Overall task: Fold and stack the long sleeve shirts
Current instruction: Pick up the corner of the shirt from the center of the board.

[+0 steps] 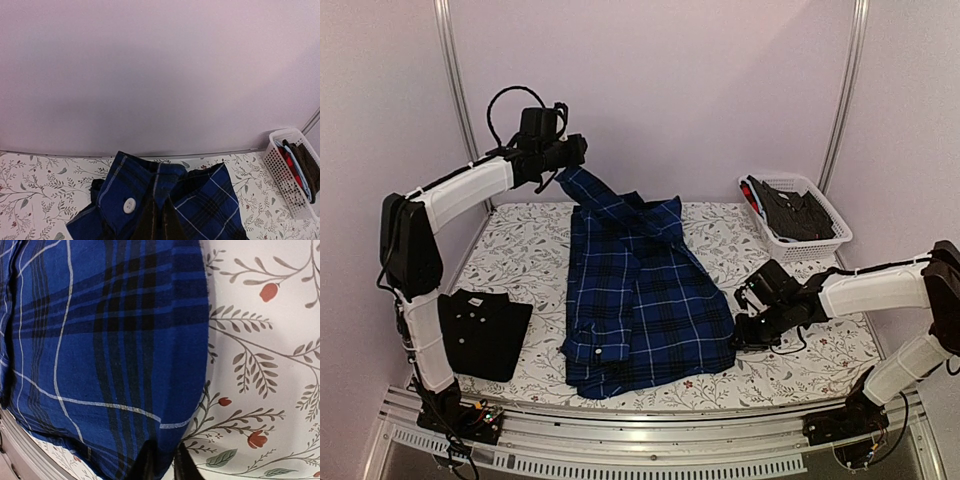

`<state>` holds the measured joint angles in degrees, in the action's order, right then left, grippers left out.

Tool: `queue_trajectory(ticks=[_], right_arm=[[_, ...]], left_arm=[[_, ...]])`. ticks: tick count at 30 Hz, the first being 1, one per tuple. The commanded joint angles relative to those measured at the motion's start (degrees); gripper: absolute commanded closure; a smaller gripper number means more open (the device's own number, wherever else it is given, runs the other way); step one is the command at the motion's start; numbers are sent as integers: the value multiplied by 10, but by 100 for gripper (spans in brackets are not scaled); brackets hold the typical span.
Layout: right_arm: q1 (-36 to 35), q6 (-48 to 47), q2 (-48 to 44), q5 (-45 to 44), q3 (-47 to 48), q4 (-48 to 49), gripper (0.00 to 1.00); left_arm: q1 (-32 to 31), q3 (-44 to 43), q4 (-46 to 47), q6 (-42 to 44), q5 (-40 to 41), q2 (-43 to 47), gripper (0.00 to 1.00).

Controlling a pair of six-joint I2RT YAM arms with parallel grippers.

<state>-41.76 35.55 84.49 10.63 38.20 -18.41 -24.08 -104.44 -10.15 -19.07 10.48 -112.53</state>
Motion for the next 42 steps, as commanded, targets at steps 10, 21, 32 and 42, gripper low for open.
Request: queue_trajectory(ticks=[10, 21, 32, 42], right_arm=[[-16, -41, -37, -13, 125, -181, 100], [-104, -55, 86, 77, 216, -205, 100], [-107, -76, 140, 98, 316, -229, 100], [-102, -86, 248, 178, 323, -139, 100]], left_arm=[[26, -37, 39, 14, -9, -1, 100], [42, -6, 72, 15, -34, 23, 100], [58, -6, 92, 28, -61, 32, 100], [62, -3, 114, 26, -64, 39, 100]])
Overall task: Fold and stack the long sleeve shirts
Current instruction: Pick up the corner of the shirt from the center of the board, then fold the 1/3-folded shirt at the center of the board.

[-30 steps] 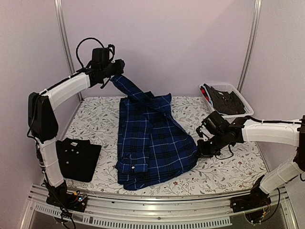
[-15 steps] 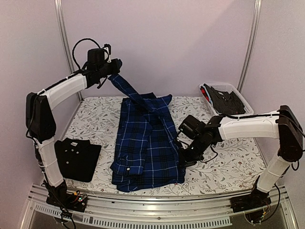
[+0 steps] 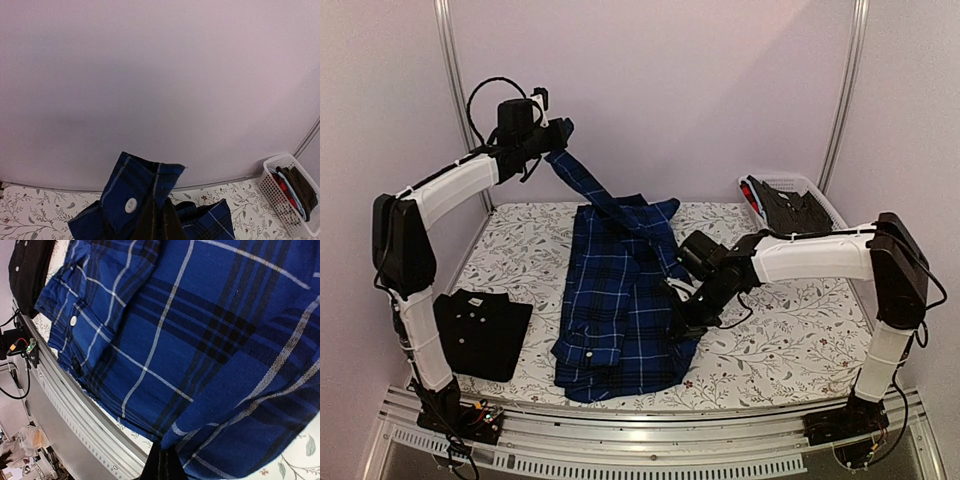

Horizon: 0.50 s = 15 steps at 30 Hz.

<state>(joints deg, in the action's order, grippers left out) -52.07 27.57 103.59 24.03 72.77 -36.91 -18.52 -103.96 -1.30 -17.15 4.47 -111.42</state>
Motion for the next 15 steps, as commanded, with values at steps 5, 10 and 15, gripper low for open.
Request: queue_trajectory(ticks=[5, 10, 15], right_arm=[[18, -8, 102, 21, -50, 73, 100], [101, -30, 89, -15, -84, 71, 100], [139, -54, 52, -51, -65, 42, 100]], left_arm=[[9, -15, 17, 8, -5, 25, 100], [9, -21, 15, 5, -2, 23, 100], [13, -41, -1, 13, 7, 12, 100]])
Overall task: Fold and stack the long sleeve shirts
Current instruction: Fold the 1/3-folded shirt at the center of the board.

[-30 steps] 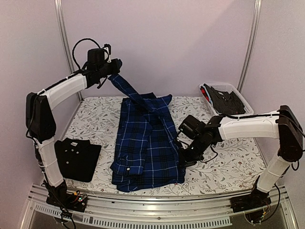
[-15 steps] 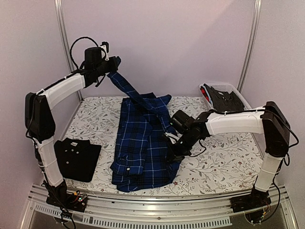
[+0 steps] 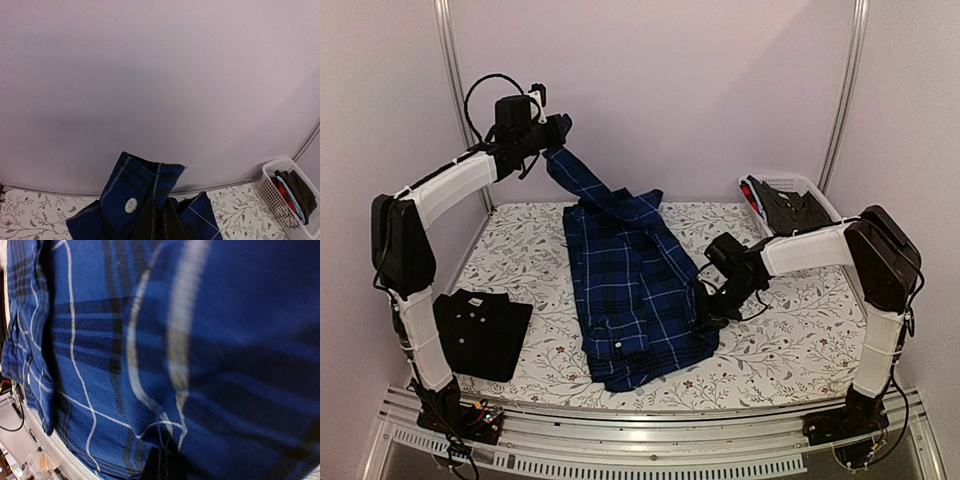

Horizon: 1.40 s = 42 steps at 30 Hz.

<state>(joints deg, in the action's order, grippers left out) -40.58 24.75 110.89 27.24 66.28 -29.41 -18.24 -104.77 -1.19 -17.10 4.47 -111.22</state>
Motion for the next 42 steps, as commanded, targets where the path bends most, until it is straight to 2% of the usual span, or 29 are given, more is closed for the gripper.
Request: queue_trajectory(ticks=[1, 13, 22, 28, 33, 39, 42], right_arm=[[24, -27, -26, -80, 4, -37, 100], [-40, -4, -106, -115, 73, -111, 100], [-86, 16, -63, -74, 69, -67, 100], [-92, 22, -39, -50, 54, -29, 99], [-93, 18, -42, -60, 59, -23, 87], [-90, 15, -91, -128, 57, -26, 52], [-73, 15, -127, -168, 25, -20, 49]], left_arm=[[11, -41, -10, 16, 10, 6, 100], [38, -61, -11, 50, 21, -8, 100], [45, 14, 2, 48, 52, 22, 100], [55, 74, 2, 13, 93, 46, 100], [56, 108, 31, -1, 84, 67, 100], [52, 146, 58, -1, 37, 104, 100], [49, 162, 59, -1, 28, 114, 100]])
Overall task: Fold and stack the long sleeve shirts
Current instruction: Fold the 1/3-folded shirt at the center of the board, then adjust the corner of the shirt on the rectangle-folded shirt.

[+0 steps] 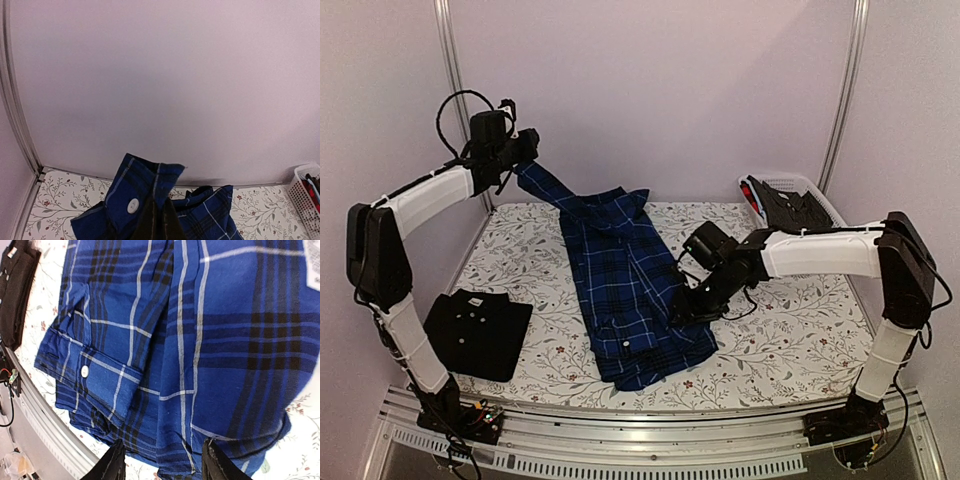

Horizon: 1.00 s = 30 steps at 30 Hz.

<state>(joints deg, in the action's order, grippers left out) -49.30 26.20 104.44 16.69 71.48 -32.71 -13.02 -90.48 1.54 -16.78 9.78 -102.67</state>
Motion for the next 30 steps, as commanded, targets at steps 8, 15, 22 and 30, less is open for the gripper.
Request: queue_trajectory(ticks=[8, 15, 22, 30], right_arm=[[30, -13, -123, -116, -147, 68, 67], [39, -4, -134, -182, -217, 117, 80], [39, -10, -135, -214, -247, 193, 77], [34, -38, -110, -212, -243, 239, 75]], left_arm=[[-8, 38, 26, -11, -31, 31, 100], [-10, 31, 21, -8, -32, 27, 100], [-10, 21, 13, -6, -31, 21, 100], [-10, 14, 7, -4, -31, 18, 100]])
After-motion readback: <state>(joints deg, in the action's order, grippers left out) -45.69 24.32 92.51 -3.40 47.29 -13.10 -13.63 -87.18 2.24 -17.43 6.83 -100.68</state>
